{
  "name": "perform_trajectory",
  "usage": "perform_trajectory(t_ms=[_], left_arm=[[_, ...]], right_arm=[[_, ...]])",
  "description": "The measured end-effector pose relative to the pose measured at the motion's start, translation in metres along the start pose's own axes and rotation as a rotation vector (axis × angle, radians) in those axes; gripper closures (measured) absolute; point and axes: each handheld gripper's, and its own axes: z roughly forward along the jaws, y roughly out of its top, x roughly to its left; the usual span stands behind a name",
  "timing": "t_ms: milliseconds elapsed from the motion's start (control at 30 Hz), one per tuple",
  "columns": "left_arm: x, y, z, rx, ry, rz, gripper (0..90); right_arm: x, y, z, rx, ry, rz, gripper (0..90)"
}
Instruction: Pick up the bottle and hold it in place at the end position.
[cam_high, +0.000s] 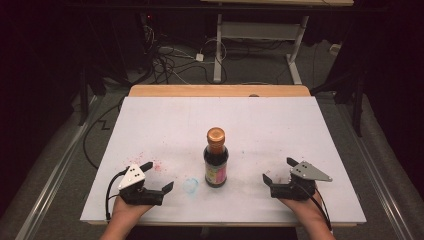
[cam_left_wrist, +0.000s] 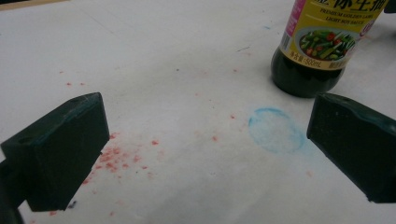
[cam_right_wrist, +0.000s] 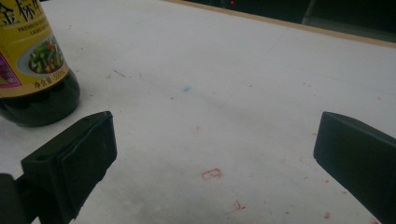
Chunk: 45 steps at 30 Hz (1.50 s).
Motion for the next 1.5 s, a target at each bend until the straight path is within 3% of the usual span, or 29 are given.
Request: perform_trajectory(t_ms=[67, 400, 567, 1067, 1500], left_arm=[[0.0, 0.001, 0.0, -0.003, -0.006, -0.02, 0.0], [0.0, 0.002, 0.005, 0.002, -0.006, -0.022, 0.0], [0.0, 0.003, 0.003, -0.021, -0.015, -0.027, 0.0], [-0.003, 0.004, 0.004, -0.016, -0.011, -0.035, 0.0], [-0.015, 0.001, 0.012, 0.018, -0.038, -0.039, 0.0]], right_arm=[[0.0, 0.0, 0.001, 0.008, -0.004, -0.001, 0.2], [-0.002, -0.002, -0.005, 0.002, -0.027, 0.004, 0.3], [-0.003, -0.002, -0.007, -0.003, -0.034, 0.008, 0.3], [0.0, -0.002, -0.004, 0.003, -0.011, 0.004, 0.3], [0.002, 0.001, -0.004, -0.002, 0.001, 0.005, 0.2]])
